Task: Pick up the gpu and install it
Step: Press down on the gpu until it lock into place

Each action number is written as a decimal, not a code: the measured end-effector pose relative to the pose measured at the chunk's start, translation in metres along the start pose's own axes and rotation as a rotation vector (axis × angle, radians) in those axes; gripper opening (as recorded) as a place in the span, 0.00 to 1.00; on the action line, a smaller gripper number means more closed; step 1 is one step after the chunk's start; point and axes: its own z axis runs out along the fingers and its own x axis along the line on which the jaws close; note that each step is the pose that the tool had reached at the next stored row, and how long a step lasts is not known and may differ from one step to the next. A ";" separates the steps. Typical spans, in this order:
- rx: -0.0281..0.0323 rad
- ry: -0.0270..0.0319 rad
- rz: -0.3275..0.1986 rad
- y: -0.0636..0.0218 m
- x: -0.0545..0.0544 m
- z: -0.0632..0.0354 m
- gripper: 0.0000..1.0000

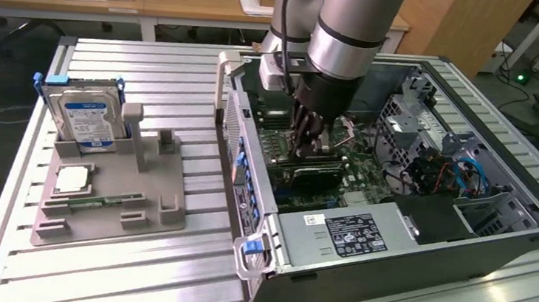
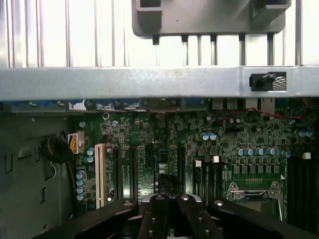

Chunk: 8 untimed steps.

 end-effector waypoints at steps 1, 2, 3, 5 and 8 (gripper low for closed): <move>0.0098 -0.0004 0.000 0.0010 0.000 0.0000 0.11; 0.0202 -0.0007 0.000 0.0020 0.000 0.0001 0.11; 0.0288 -0.0011 -0.001 0.0034 0.000 0.0002 0.11; 0.0336 -0.0013 -0.001 0.0075 0.000 0.0003 0.11; 0.0341 -0.0013 -0.001 0.0175 0.000 0.0004 0.11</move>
